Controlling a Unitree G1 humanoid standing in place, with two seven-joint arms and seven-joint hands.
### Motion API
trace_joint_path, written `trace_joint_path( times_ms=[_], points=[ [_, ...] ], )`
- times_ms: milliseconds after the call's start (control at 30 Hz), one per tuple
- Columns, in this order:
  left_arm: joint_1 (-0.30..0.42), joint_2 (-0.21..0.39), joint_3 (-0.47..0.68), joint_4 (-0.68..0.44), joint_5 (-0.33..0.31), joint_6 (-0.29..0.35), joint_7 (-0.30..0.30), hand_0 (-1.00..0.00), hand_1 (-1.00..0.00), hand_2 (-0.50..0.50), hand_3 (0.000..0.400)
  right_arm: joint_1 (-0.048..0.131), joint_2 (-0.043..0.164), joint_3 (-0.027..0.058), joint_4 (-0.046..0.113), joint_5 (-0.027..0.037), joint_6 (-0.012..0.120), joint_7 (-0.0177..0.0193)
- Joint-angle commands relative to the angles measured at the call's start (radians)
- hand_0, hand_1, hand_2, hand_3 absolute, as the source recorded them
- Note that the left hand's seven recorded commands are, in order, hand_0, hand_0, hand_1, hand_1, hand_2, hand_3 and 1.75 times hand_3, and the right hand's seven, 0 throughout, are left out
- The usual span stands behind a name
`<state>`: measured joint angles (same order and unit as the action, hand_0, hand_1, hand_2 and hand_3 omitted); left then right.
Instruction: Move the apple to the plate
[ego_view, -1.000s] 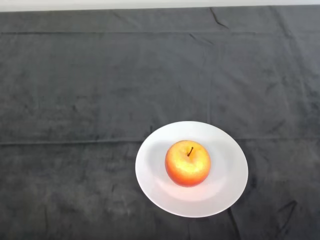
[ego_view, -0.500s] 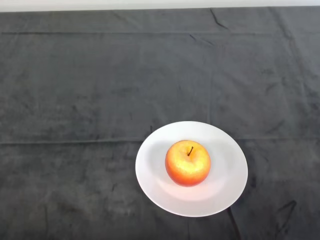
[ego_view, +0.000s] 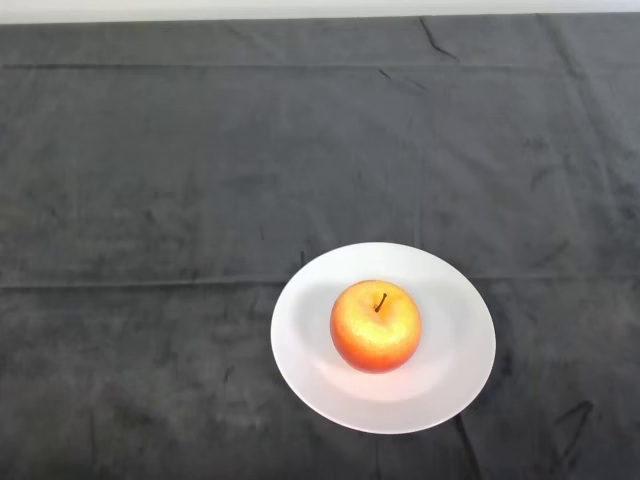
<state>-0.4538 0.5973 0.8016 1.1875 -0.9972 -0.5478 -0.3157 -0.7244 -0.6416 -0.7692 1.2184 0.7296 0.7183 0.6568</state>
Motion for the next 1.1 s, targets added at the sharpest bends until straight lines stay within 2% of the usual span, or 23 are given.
trace_joint_path(
  times_ms=[33, 1100],
  points=[
    [-0.027, 0.058, 0.005, 0.041, 0.008, 0.014, -0.019, 0.00, 0.00, 0.00, 0.000, -0.015, -0.030, -0.0151, 0.011, 0.0144, -0.004, 0.0077],
    [-0.035, 0.058, 0.051, 0.045, 0.048, 0.042, -0.035, 0.00, 0.00, 0.00, 0.000, -0.015, -0.030, -0.0153, 0.012, 0.0130, -0.004, 0.0091]
  ],
)
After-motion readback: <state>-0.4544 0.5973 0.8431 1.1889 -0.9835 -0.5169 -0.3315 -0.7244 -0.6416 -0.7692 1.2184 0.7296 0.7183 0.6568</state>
